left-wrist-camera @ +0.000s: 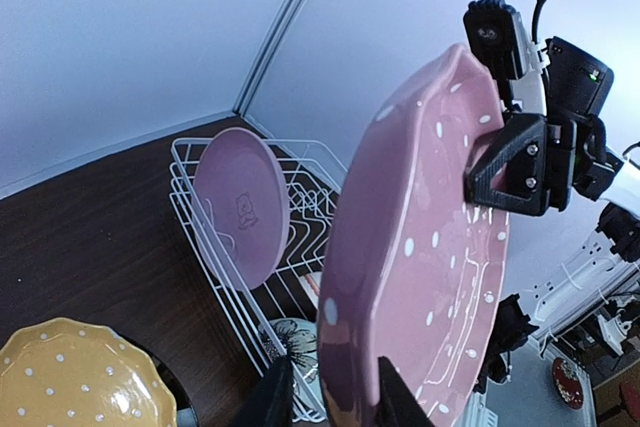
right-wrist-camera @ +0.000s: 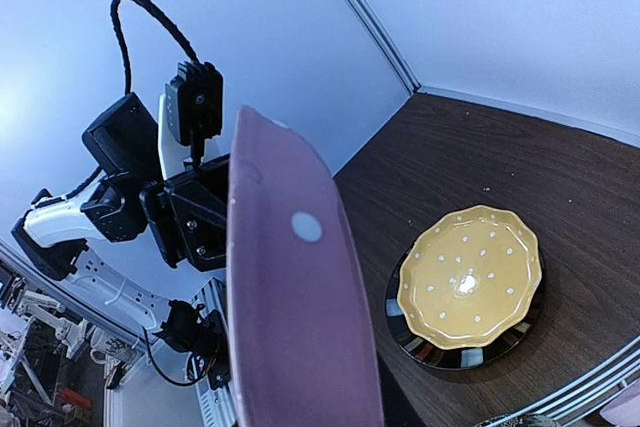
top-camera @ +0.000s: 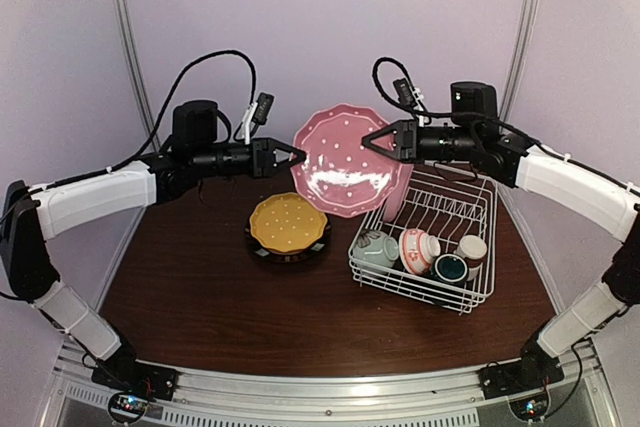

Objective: Unload the mixed dishes from the dish rack
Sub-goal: Pass from the right arm to the left, then place the plate on the plate.

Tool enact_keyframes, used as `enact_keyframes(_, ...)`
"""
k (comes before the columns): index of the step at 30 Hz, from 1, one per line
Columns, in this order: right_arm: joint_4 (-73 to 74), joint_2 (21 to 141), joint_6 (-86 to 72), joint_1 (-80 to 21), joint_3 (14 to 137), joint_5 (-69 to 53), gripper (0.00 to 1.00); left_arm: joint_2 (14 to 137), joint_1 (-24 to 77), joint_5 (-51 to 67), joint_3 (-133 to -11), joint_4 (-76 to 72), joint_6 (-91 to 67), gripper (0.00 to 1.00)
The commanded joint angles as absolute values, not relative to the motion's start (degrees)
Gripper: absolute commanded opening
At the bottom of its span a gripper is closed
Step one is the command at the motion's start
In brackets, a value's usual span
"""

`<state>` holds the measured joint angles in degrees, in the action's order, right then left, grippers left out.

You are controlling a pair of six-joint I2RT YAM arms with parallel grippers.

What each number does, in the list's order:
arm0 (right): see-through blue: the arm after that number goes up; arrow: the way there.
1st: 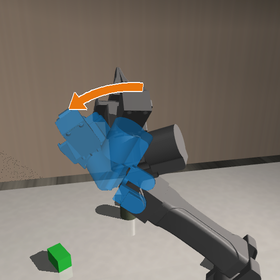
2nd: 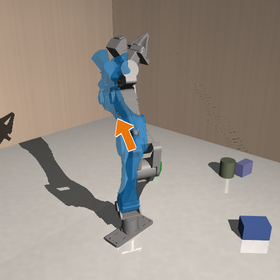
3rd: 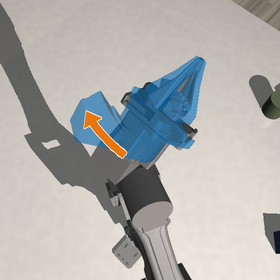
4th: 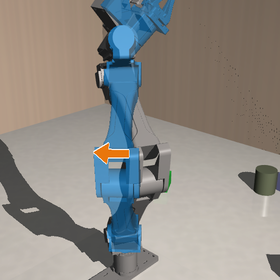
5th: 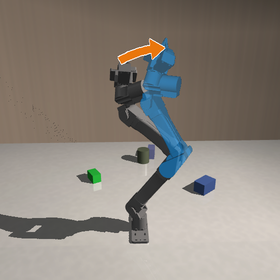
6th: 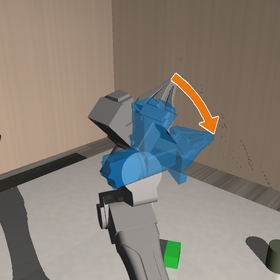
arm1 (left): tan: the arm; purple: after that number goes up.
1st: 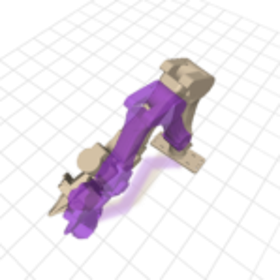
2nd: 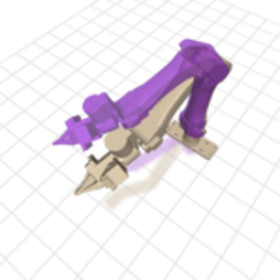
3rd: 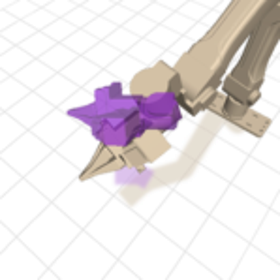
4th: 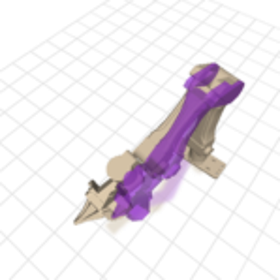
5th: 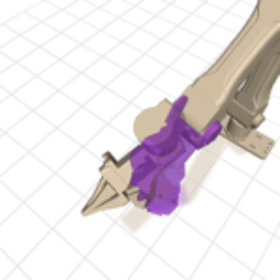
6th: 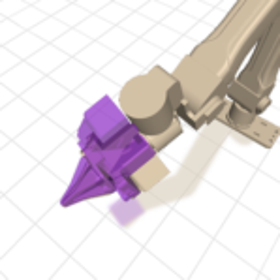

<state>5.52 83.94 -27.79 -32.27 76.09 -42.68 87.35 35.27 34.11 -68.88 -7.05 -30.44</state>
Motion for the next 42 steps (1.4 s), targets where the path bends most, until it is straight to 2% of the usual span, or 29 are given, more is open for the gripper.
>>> enact_keyframes(1,-1.8,83.0,-28.0,-32.9,76.7,-45.0,0.0,88.4,35.3,34.8,-70.3,-10.1,-31.1,0.25)
enact_keyframes(3,-1.7,83.1,-27.9,-32.9,76.7,-45.0,0.0,88.5,35.3,34.4,-70.3,-10.0,-31.4,0.19)
enact_keyframes(7,-1.4,83.1,-27.9,-32.9,76.7,-44.5,0.0,88.8,35.3,33.7,-70.6,-9.6,-31.7,0.0)
enact_keyframes(8,-1.2,83.3,-27.9,-32.8,76.7,-44.3,0.0,88.8,35.3,33.5,-70.7,-9.5,-31.9,0.0)
enact_keyframes(13,-0.4,84.0,-28.2,-32.7,76.3,-42.8,0.16,88.9,35.0,32.2,-70.8,-8.5,-33.3,0.0)
enact_keyframes(18,-0.4,84.9,-29.0,-32.2,76.2,-41.7,0.39,88.9,33.1,32.2,-70.3,-8.3,-36.5,0.0)
enact_keyframes(20,-0.4,85.2,-29.6,-31.9,76.0,-41.4,0.57,88.9,32.6,32.6,-69.7,-9.0,-37.2,0.0)
enact_keyframes(23,-0.4,85.4,-30.1,-31.6,75.8,-41.2,0.9,89.3,31.9,32.5,-69.1,-9.1,-38.4,0.0)
enact_keyframes(24,-0.4,85.3,-30.1,-31.5,75.8,-41.2,0.97,89.5,31.5,32.4,-68.8,-9.1,-38.9,0.0)
enact_keyframes(25,-0.4,85.2,-30.2,-31.4,75.9,-40.9,0.99,89.7,31.1,32.6,-68.6,-9.0,-39.5,0.0)
enact_keyframes(31,2.1,84.3,-29.3,-29.8,76.5,-38.8,1.0,90.4,28.2,32.6,-66.8,-9.1,-41.9,0.0)
enact_keyframes(42,1.2,81.7,-30.2,-26.7,74.6,-38.6,1.0,93.5,23.6,25.6,-65.6,-1.7,-45.2,0.0)
